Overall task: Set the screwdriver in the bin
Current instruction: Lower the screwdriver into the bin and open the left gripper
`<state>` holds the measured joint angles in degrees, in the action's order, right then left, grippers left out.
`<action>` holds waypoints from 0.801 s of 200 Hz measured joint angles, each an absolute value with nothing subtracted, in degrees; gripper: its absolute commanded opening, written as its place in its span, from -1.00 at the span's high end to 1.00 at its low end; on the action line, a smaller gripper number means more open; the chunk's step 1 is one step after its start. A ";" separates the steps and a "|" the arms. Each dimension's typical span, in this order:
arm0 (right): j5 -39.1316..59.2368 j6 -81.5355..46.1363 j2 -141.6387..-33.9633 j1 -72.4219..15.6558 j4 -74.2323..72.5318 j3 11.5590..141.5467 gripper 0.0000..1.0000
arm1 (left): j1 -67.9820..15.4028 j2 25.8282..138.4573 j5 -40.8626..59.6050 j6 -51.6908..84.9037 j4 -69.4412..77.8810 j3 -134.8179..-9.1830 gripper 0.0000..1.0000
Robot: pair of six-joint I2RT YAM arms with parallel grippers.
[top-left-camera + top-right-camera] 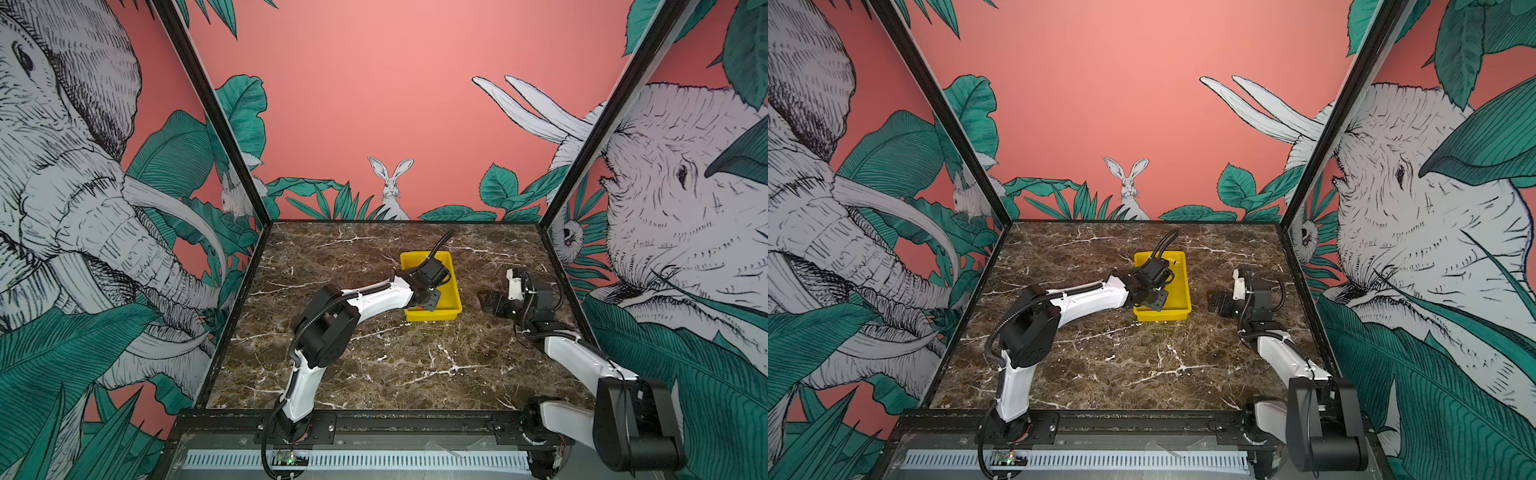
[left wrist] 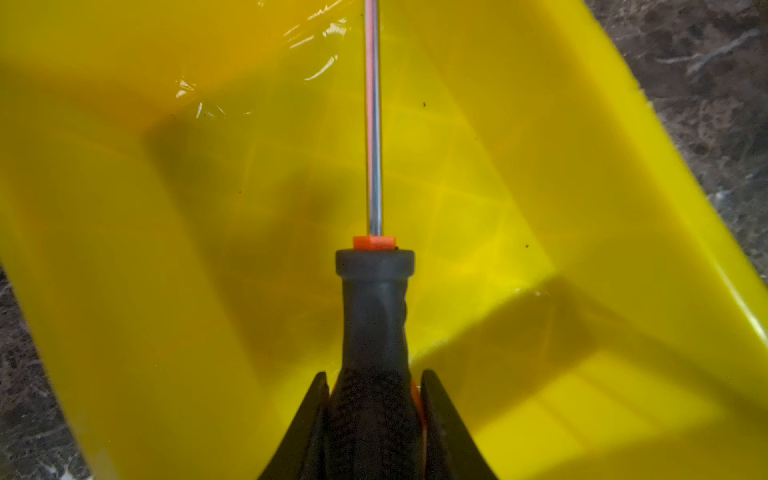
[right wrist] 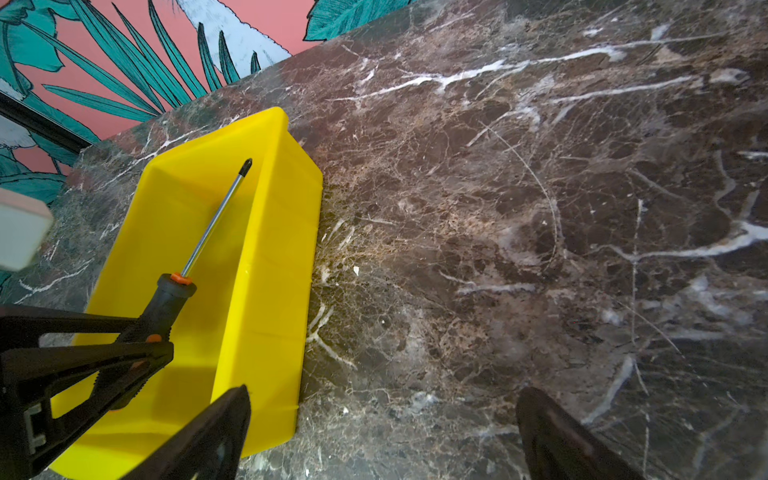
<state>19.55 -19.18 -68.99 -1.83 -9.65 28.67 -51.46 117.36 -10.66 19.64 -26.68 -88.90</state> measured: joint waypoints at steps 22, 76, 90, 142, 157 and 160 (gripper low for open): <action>19.81 -19.31 -69.38 -1.83 -9.69 28.67 -0.98 | -51.46 118.17 -10.22 19.81 -26.74 -89.82 0.11; 20.01 -19.35 -69.41 -1.83 -9.96 28.67 -0.98 | -51.46 119.57 -9.21 18.92 -27.73 -93.73 -0.45; 20.01 -19.38 -69.38 -1.83 -10.04 28.67 -0.98 | -51.46 119.42 -8.88 18.13 -27.92 -94.83 -0.59; 20.47 -19.92 -69.38 -1.83 -11.44 28.67 -0.98 | -51.09 111.70 -11.68 13.26 -26.41 -93.51 -0.96; 20.45 -20.36 -69.38 -1.83 -12.95 28.67 -0.98 | -50.85 106.41 -12.82 10.83 -22.90 -89.17 -0.99; 20.38 -20.38 -69.38 -1.83 -13.08 28.67 -0.98 | -50.76 105.14 -13.26 10.44 -22.15 -88.07 -0.99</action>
